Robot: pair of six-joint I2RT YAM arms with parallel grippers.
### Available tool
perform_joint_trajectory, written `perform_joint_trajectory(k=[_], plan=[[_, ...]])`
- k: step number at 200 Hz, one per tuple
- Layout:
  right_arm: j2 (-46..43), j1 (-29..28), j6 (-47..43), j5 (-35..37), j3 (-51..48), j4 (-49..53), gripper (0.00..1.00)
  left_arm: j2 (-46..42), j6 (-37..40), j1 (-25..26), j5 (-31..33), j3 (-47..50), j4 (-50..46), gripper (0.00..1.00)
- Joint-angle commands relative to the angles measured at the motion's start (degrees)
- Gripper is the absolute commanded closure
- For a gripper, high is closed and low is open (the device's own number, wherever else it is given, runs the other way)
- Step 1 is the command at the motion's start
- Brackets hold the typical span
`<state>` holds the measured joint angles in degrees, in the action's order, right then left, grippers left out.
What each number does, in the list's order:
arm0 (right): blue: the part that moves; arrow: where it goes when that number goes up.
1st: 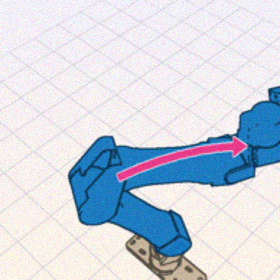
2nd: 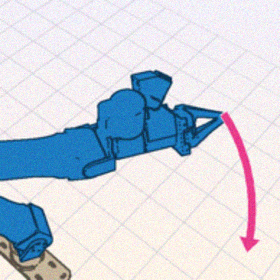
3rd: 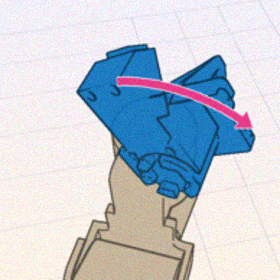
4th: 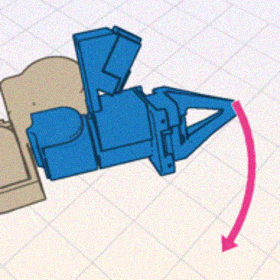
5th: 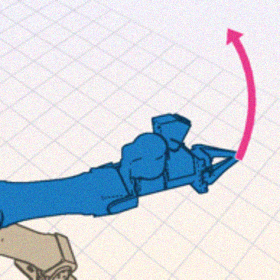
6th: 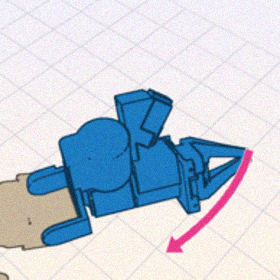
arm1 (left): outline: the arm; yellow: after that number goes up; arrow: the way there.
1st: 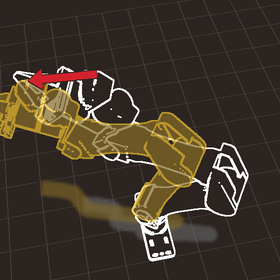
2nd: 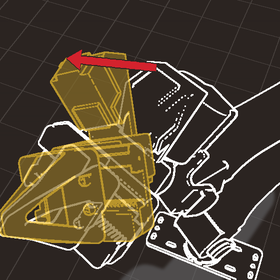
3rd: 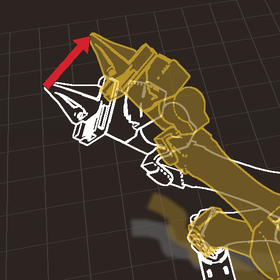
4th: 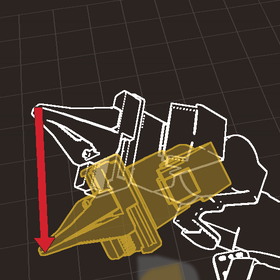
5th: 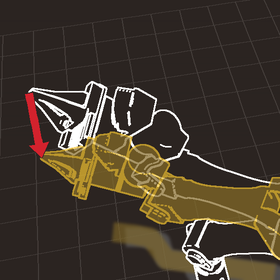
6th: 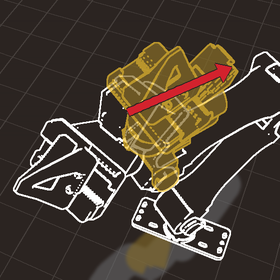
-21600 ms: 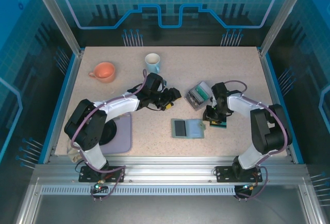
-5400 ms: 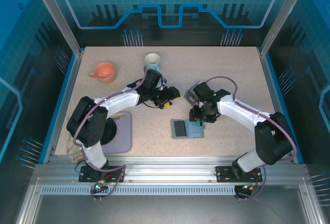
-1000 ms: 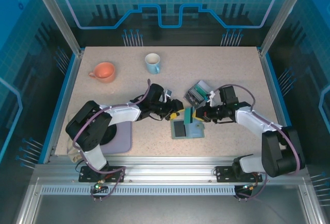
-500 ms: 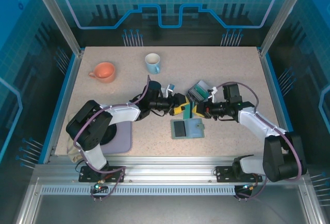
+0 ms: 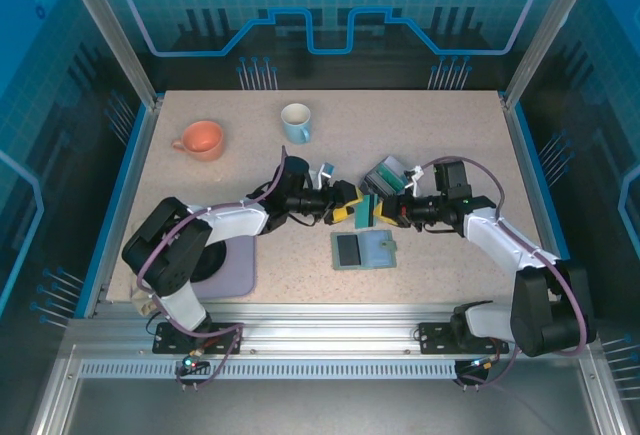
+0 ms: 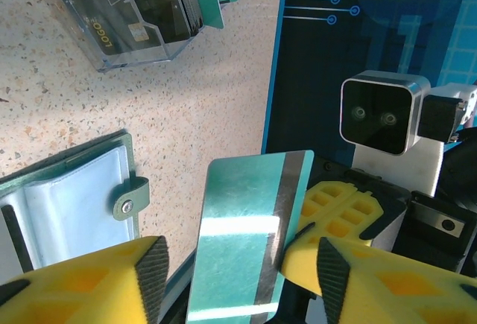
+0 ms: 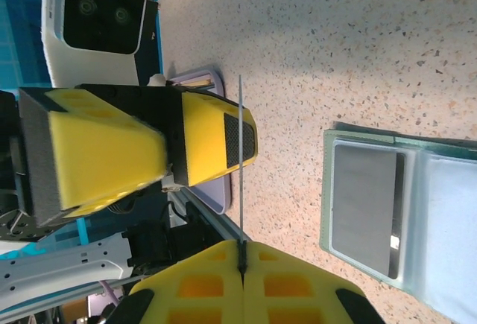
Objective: Put the credit cards into the card holder
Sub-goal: Pick up the credit card from the card holder.
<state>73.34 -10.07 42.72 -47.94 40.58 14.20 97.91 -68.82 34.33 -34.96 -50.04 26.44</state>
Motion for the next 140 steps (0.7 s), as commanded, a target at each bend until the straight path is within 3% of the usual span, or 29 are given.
perform_joint_trajectory(k=[1, 67, 127, 140], plan=[[-0.92, 0.79, 1.63, -2.56, 1.34, -1.52, 1.0, 1.53, -0.24, -0.31, -2.57, -0.52, 2.58, 0.46], [0.65, 0.89, 1.11, -2.25, 1.46, -1.62, 0.99, 1.27, -0.89, -0.32, -3.76, -0.07, 5.51, 0.82], [2.47, 0.86, 0.15, -2.41, 2.26, -1.04, 0.97, 0.36, -0.1, -0.32, -4.55, 0.45, 6.3, 1.0], [2.65, 0.84, -1.07, -1.37, 2.81, 1.03, 0.93, -0.19, 0.38, -0.36, -4.15, 0.83, 5.92, 1.0]])
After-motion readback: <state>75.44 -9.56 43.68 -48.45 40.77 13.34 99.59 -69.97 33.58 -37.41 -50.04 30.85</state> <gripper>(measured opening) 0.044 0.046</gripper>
